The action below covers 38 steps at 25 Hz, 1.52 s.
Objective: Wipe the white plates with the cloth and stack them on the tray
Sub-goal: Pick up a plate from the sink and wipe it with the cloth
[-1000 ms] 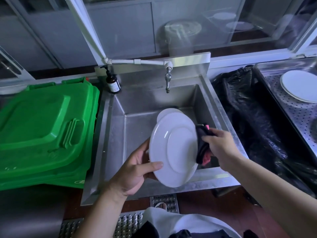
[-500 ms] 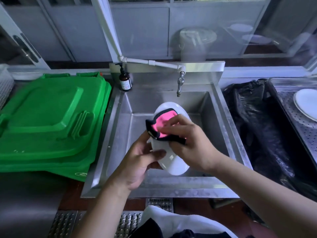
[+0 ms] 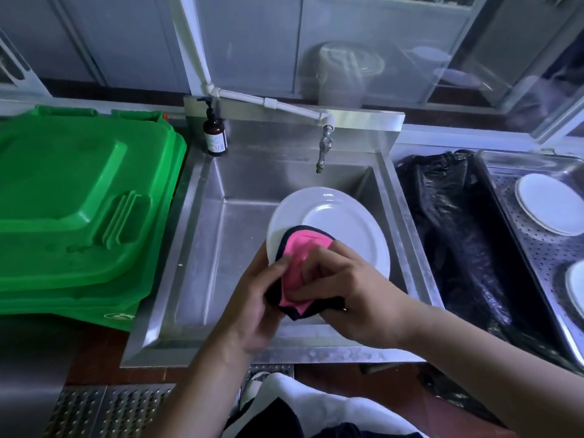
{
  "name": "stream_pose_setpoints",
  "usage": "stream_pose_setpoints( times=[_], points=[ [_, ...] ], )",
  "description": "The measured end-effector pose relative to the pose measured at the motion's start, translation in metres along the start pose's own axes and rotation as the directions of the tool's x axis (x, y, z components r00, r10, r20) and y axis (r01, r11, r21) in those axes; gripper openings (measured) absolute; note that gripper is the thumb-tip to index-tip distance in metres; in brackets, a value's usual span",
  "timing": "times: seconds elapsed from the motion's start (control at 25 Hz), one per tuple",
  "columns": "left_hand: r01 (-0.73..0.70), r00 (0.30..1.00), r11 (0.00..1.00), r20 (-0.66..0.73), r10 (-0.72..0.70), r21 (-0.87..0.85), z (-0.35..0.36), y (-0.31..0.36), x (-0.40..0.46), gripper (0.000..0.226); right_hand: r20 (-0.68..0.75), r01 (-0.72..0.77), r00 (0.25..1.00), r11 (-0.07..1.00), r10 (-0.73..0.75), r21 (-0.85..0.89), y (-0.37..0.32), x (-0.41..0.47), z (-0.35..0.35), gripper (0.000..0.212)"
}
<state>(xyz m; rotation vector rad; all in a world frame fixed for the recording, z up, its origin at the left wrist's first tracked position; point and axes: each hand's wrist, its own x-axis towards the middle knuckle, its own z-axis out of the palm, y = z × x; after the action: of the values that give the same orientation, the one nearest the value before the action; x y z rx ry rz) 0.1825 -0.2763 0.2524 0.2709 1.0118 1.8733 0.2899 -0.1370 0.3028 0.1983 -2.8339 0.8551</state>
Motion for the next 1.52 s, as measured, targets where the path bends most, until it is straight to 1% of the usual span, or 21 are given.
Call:
stream_pose_setpoints(
  times=[0.12, 0.32, 0.44, 0.56, 0.64, 0.68, 0.72, 0.76, 0.8, 0.84, 0.88, 0.92, 0.96, 1.0, 1.04, 1.08, 1.12, 1.2, 1.28, 1.36, 1.52],
  points=[
    [0.019, 1.000, 1.000, 0.018, -0.019, 0.000, 0.005, 0.000, 0.007, 0.038, 0.022, -0.029, 0.999, 0.994, 0.032, -0.108, 0.006, -0.015, -0.008, 0.047],
    [0.086, 0.992, 0.993, 0.087, -0.093, 0.080, 0.025, -0.005, 0.018, 0.046, -0.047, -0.141, 0.989, 0.987, 0.138, -0.073, 0.015, -0.052, -0.020, 0.048],
    [0.144, 0.984, 0.984, 0.091, -0.154, 0.102, 0.030, -0.010, 0.027, 0.054, -0.098, -0.193, 0.978, 0.975, 0.183, -0.107, 0.012, -0.067, -0.020, 0.047],
    [0.140, 0.975, 0.980, 0.150, -0.162, 0.143, 0.032, -0.005, 0.038, 0.036, -0.140, -0.250, 0.964, 0.954, 0.228, -0.164, 0.016, -0.087, -0.018, 0.048],
    [0.130, 0.976, 0.982, 0.159, -0.152, 0.138, 0.031, 0.002, 0.044, 0.035, -0.163, -0.309, 0.945, 0.940, 0.285, -0.144, 0.028, -0.107, -0.015, 0.056],
    [0.123, 0.978, 0.984, 0.153, -0.142, 0.125, 0.028, 0.006, 0.048, 0.038, -0.206, -0.365, 0.917, 0.927, 0.342, -0.083, 0.034, -0.116, -0.012, 0.059],
    [0.110, 0.980, 0.987, 0.152, -0.127, 0.114, 0.026, 0.011, 0.052, 0.041, -0.275, -0.454, 0.852, 0.890, 0.446, 0.037, 0.039, -0.123, -0.010, 0.061],
    [0.098, 0.981, 0.989, 0.154, -0.114, 0.109, 0.023, 0.017, 0.054, 0.043, -0.327, -0.558, 0.725, 0.795, 0.606, 0.238, 0.043, -0.128, -0.009, 0.060],
    [0.092, 0.982, 0.990, 0.156, -0.109, 0.111, 0.020, 0.024, 0.055, 0.043, -0.322, -0.588, 0.553, 0.634, 0.768, 0.502, 0.043, -0.129, -0.010, 0.056],
    [0.089, 0.980, 0.989, 0.164, -0.108, 0.119, 0.017, 0.030, 0.056, 0.041, -0.298, -0.528, 0.391, 0.477, 0.871, 0.702, 0.041, -0.127, -0.014, 0.049],
    [0.082, 0.977, 0.987, 0.183, -0.106, 0.137, 0.015, 0.036, 0.056, 0.040, -0.303, -0.423, 0.268, 0.394, 0.915, 0.816, 0.037, -0.121, -0.020, 0.042],
    [0.069, 0.972, 0.984, 0.213, -0.103, 0.163, 0.014, 0.039, 0.054, 0.040, -0.358, -0.353, 0.207, 0.411, 0.910, 0.841, 0.033, -0.110, -0.028, 0.038],
    [0.053, 0.965, 0.979, 0.242, -0.100, 0.196, 0.014, 0.040, 0.052, 0.040, -0.455, -0.343, 0.205, 0.499, 0.867, 0.796, 0.029, -0.095, -0.037, 0.037],
    [0.037, 0.962, 0.973, 0.256, -0.097, 0.228, 0.016, 0.039, 0.049, 0.040, -0.552, -0.374, 0.255, 0.607, 0.794, 0.702, 0.021, -0.075, -0.044, 0.039],
    [0.026, 0.962, 0.967, 0.258, -0.093, 0.252, 0.019, 0.038, 0.045, 0.040, -0.619, -0.413, 0.332, 0.700, 0.712, 0.583, 0.014, -0.054, -0.047, 0.042],
    [0.021, 0.961, 0.966, 0.260, -0.091, 0.259, 0.022, 0.037, 0.043, 0.039, -0.649, -0.458, 0.406, 0.758, 0.644, 0.465, 0.010, -0.034, -0.044, 0.043],
    [0.024, 0.960, 0.969, 0.267, -0.091, 0.245, 0.025, 0.036, 0.040, 0.038, -0.657, -0.509, 0.456, 0.782, 0.600, 0.361, 0.008, -0.017, -0.035, 0.046],
    [0.016, 0.960, 0.980, 0.271, -0.071, 0.200, 0.028, 0.040, 0.037, 0.036, -0.656, -0.562, 0.502, 0.789, 0.564, 0.248, 0.000, 0.006, -0.009, 0.054],
    [-0.007, 0.963, 0.984, 0.268, -0.041, 0.177, 0.023, 0.047, 0.036, 0.037, -0.634, -0.493, 0.547, 0.823, 0.546, 0.283, -0.011, 0.018, 0.013, 0.051],
    [-0.014, 0.966, 0.986, 0.258, -0.030, 0.167, 0.012, 0.053, 0.035, 0.037, -0.604, -0.435, 0.618, 0.859, 0.503, 0.270, -0.018, 0.019, 0.027, 0.052],
    [0.010, 0.975, 0.989, 0.216, -0.041, 0.147, -0.016, 0.062, 0.031, 0.034, -0.444, -0.375, 0.813, 0.922, 0.376, 0.095, -0.026, 0.000, 0.029, 0.050]
  ],
)
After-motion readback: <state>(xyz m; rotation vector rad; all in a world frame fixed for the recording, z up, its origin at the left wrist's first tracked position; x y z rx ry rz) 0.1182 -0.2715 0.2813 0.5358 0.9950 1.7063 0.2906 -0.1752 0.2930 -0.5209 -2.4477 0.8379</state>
